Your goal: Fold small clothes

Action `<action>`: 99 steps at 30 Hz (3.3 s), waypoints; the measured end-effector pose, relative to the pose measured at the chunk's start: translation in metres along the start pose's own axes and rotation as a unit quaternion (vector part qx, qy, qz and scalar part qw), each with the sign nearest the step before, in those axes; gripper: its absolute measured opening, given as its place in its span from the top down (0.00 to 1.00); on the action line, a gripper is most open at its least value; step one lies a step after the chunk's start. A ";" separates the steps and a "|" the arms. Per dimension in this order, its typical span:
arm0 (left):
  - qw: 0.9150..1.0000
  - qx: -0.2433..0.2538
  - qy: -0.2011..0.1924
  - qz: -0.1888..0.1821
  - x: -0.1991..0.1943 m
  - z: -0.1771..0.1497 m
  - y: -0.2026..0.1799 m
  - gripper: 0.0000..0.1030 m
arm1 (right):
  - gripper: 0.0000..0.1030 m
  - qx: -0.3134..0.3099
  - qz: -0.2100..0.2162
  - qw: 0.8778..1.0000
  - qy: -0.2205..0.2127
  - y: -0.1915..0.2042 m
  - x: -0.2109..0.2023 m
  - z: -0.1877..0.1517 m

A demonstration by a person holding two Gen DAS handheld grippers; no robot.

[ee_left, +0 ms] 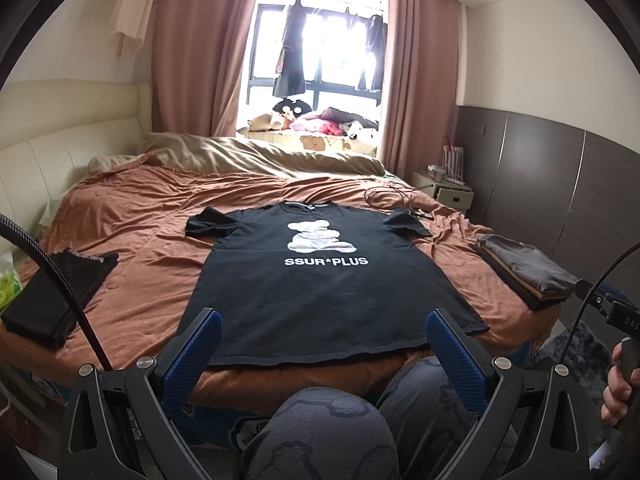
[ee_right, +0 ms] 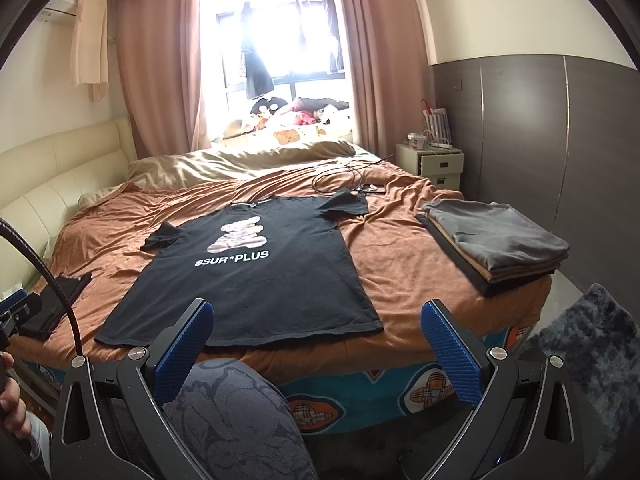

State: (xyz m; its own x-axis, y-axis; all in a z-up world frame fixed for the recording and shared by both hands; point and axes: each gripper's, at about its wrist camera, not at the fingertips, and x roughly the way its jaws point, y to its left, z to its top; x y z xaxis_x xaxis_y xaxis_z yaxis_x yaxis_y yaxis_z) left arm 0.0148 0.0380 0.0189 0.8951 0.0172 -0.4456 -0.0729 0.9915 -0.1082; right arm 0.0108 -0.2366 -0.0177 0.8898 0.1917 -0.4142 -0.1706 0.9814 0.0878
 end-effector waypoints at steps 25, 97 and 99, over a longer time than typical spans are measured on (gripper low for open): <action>0.997 -0.011 0.035 0.073 0.156 0.082 0.106 0.02 | 0.00 0.003 -0.004 0.999 0.045 0.037 0.189 0.087; 0.925 -0.277 0.230 0.120 0.537 0.085 0.376 0.44 | 0.60 0.108 0.233 0.935 0.247 0.246 0.684 0.162; 0.925 -0.284 0.222 0.122 0.534 0.082 0.377 0.47 | 0.60 0.114 0.236 0.931 0.253 0.248 0.688 0.159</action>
State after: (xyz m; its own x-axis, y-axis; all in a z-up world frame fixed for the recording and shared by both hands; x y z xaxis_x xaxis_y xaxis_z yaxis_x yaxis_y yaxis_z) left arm 0.5014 0.4320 -0.1870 0.5629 0.0510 -0.8249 -0.5808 0.7346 -0.3509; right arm 0.6479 0.1379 -0.1372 0.4146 0.6373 -0.6496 -0.3472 0.7706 0.5344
